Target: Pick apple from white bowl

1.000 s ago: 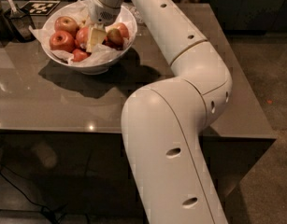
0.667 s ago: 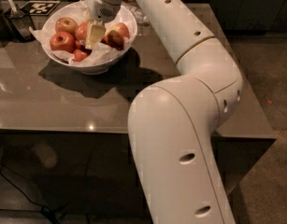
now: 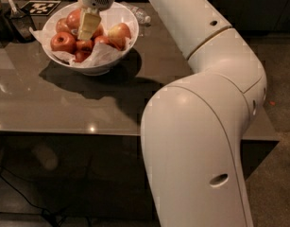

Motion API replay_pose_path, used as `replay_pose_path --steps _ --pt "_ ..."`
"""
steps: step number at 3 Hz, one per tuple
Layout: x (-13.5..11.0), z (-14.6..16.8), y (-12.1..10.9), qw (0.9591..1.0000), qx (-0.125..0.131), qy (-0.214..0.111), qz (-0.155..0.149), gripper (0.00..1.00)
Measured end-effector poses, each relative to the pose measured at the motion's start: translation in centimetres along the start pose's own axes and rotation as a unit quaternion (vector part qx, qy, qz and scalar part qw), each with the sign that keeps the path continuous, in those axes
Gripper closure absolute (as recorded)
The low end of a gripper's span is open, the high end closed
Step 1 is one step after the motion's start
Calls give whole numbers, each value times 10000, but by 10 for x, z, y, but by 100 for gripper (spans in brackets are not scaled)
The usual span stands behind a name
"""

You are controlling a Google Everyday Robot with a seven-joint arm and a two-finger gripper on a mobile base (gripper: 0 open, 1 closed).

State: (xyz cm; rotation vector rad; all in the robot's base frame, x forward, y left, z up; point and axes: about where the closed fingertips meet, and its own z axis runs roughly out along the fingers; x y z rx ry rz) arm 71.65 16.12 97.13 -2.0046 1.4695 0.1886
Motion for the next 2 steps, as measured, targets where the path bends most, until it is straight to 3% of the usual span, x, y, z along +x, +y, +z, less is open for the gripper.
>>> replay_pose_path --steps 2 --pt "-41 -28 0 9987 191 44 -472 100"
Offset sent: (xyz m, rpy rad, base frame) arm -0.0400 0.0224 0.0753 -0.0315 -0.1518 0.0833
